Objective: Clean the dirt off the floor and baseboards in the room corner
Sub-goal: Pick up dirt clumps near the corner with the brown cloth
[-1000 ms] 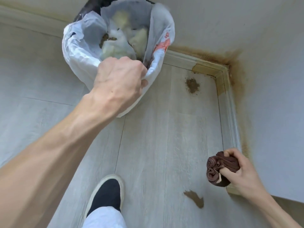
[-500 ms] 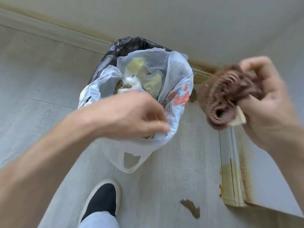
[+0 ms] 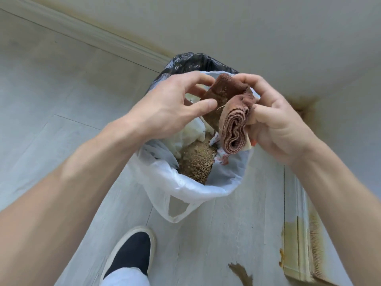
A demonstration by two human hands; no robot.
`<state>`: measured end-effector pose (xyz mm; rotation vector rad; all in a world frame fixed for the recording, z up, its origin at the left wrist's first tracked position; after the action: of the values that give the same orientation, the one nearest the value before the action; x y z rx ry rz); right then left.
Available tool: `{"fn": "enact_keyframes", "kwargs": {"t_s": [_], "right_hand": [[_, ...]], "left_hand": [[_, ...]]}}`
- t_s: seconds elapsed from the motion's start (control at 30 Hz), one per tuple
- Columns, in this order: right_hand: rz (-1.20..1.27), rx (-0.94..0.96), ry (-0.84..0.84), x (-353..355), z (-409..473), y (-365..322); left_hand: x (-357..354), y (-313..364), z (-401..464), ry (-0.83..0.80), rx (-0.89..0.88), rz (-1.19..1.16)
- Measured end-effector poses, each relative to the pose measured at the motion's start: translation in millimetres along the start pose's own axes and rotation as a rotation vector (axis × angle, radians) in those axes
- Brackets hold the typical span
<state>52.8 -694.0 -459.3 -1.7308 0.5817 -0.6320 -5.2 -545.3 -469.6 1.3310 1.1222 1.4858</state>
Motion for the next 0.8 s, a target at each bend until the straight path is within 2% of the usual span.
{"fn": "enact_keyframes", "kwargs": {"t_s": [0.23,0.33,0.47,0.63,0.7,0.77,0.8], "right_hand": [[0.304,-0.140,0.064,-5.8,12.9,14.4],[0.442,-0.239,-0.043,-13.0,13.3,15.3],[0.259,-0.356,-0.035,-6.5,9.3,24.2],[0.019,-0.295,0.084,13.0,6.5,20.0],[-0.037,-0.261,0.156,21.1,4.9,12.9],[-0.078,-0.241,0.201,24.8,3.2,8.7],[-0.082,-0.232,0.212,24.4,2.9,7.7]], "left_hand": [[11.5,-0.1,9.2,0.098,0.047,0.192],[19.7,2.1,8.2,0.139,0.061,0.233],[24.5,6.7,5.8,0.181,0.057,0.272],[23.0,5.6,3.4,0.199,0.054,0.310],[25.0,18.6,-1.9,0.263,-0.065,0.400],[23.0,45.1,-14.6,0.367,-0.276,0.455],[14.1,56.2,-22.0,0.359,-0.354,0.456]]}}
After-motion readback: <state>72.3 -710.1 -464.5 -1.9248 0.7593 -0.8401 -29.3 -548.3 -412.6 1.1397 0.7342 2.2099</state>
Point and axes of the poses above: each hand's wrist, its own z-axis towards the middle knuckle, its own x-axis out of the back of the hand, y = z × x, the point moved 9 cm from there along z, towards the middle knuckle, and after that the axes turned 6 degrees about -z, right-handed, at the moved point
